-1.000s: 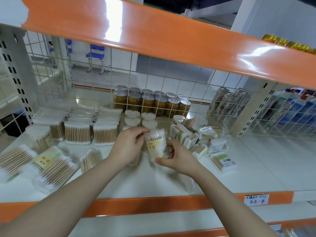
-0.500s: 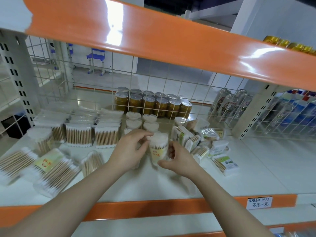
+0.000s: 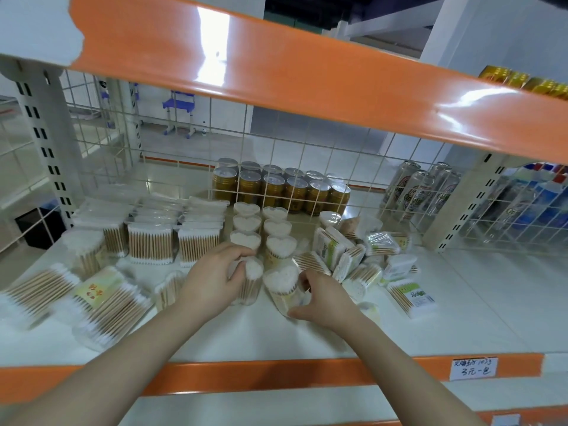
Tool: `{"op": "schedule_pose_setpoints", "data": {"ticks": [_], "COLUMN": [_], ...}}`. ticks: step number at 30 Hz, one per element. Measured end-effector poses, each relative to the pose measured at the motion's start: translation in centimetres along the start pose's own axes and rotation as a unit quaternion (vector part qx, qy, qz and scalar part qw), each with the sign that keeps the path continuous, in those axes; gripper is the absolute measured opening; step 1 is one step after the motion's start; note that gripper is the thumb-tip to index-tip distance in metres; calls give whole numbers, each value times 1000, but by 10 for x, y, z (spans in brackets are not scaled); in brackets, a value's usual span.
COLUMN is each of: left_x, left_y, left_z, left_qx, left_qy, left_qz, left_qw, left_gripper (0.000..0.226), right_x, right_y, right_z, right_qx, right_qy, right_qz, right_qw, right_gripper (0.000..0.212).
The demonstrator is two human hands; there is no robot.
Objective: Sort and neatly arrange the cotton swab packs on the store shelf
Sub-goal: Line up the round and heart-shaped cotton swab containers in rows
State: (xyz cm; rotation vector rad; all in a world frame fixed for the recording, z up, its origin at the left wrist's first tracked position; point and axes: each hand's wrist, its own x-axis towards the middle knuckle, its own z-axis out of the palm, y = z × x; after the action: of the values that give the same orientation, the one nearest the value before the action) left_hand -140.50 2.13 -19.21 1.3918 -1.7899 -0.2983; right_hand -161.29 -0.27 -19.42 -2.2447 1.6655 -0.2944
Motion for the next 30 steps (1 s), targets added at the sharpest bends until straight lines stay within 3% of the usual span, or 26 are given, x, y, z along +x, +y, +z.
{"op": "schedule_pose_setpoints", "data": {"ticks": [3, 7, 10, 13, 16, 20, 24, 30], "left_x": [-2, -3, -4, -6, -7, -8, -10, -12], "left_y": [-1, -4, -6, -8, -9, -6, -6, -6], "left_z": [1, 4, 5, 4, 5, 5, 6, 4], "left_qx": [8, 21, 31, 55, 70, 79, 80, 88], "left_qy": [-4, -18, -31, -40, -42, -39, -49, -64], "left_qz": [-3, -5, -13, -4, 15, 22, 11, 3], "left_qw": [1000, 1000, 999, 998, 997, 996, 996, 994], "left_gripper": [25, 27, 25, 45, 49, 34, 33, 36], "right_x": [-1, -4, -8, -12, -11, -5, -4, 1], "right_y": [2, 5, 5, 4, 5, 8, 10, 9], "right_z": [0, -1, -5, -16, -28, -35, -40, -40], "right_qx": [-9, -13, 42, 76, 85, 47, 15, -102], "right_qy": [-3, -4, -9, 4, 1, -18, -14, -42], "right_qz": [18, 20, 27, 8, -38, -78, -97, -154], "right_qw": [1000, 1000, 999, 997, 996, 996, 995, 982], "right_gripper": [40, 38, 52, 66, 71, 60, 52, 60]}}
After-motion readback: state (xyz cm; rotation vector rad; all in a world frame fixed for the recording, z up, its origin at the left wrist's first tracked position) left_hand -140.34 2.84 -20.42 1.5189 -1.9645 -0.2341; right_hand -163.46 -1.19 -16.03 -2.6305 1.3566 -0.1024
